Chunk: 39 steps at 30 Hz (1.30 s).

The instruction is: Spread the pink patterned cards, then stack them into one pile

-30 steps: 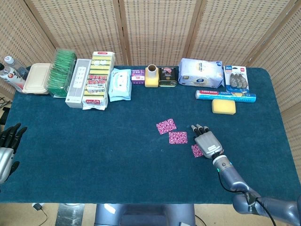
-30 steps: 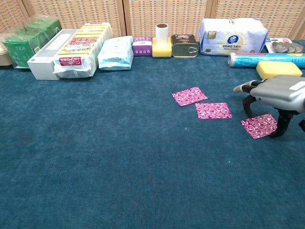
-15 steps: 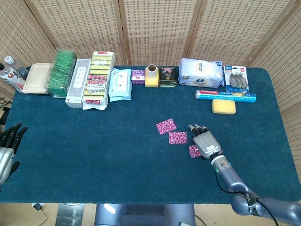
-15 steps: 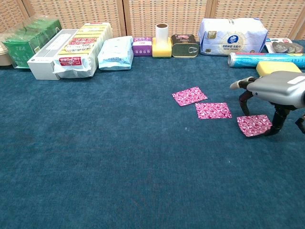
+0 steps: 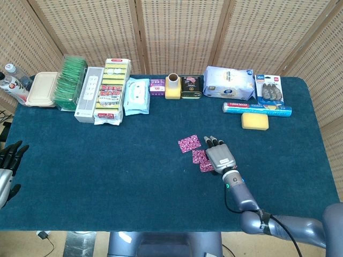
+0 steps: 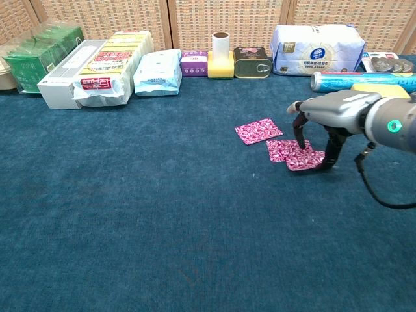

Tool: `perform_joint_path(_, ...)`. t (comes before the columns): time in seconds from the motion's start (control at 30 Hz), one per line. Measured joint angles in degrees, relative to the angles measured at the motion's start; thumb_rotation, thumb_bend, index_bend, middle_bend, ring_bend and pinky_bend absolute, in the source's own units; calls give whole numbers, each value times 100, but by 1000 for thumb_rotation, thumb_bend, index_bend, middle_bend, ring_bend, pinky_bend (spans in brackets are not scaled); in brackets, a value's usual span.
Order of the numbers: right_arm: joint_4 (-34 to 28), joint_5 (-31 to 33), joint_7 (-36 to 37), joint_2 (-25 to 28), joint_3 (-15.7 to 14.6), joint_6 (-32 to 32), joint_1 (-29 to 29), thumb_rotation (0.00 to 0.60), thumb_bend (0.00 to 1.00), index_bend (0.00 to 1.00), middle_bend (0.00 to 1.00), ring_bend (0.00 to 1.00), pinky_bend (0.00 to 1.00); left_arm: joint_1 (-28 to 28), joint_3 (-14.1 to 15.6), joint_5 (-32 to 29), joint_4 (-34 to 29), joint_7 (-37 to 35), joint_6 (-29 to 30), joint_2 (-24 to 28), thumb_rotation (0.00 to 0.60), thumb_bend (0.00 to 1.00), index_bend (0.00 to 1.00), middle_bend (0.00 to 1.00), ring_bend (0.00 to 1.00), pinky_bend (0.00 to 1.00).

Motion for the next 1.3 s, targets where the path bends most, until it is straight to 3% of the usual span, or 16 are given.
perform_joint_path(0.23,310,788,-516,-443,160,240,483,600,260,466,33,0,178,-22,-13,-26,27,-88,-43,31,600,94,0,0,0,78)
perform_joint_path(0.53,518,1458,-765,-535,310,376,781,600,261,466,32,0,182,-37,-21,-41,33,-117,-68,45,600,94,0,0,0,78)
perform_joint_path(1.3,538,2099,-862,-550,321,522,1038,600,267,465,29,0,186,-26,-29,-70,21,-113,-54,48,600,95,0,0,0,78)
